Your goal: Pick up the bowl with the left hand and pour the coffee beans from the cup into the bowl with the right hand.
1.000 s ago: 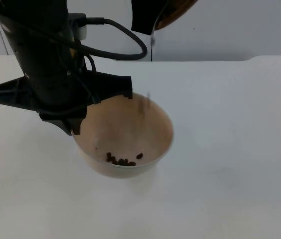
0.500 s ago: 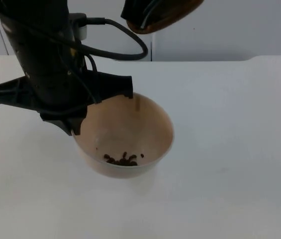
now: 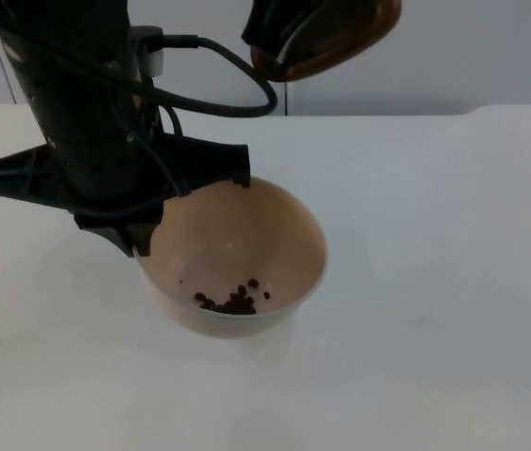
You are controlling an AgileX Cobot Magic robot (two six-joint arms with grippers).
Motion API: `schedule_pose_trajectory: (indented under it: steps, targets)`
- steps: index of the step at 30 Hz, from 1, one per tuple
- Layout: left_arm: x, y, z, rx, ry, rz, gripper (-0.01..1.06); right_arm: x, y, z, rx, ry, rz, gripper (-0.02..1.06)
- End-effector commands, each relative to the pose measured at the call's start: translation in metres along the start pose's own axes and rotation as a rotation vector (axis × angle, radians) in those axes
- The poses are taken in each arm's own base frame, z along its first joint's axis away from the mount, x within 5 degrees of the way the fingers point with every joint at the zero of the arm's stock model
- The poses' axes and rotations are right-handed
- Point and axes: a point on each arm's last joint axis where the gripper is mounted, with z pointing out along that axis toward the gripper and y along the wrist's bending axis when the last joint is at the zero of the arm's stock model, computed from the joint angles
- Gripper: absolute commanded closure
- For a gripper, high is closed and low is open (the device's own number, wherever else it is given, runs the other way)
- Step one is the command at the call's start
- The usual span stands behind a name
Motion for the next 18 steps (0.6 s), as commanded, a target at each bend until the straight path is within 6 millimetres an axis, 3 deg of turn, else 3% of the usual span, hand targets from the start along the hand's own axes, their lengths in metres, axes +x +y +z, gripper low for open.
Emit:
schedule_pose_trajectory:
  steps: [1,10,18]
  targets:
    - [0.000,-0.002,-0.001,0.009,0.000,-0.008,1.05,0.003,-0.006,0.002,-0.022,0.015,0.023,1.05]
    - [0.000,-0.002,-0.001,0.010,0.002,-0.010,1.05,0.010,-0.018,0.012,-0.111,0.048,0.095,1.05]
    - [0.000,-0.002,-0.001,0.010,0.002,-0.010,1.05,0.031,-0.055,0.026,-0.280,0.095,0.237,1.05]
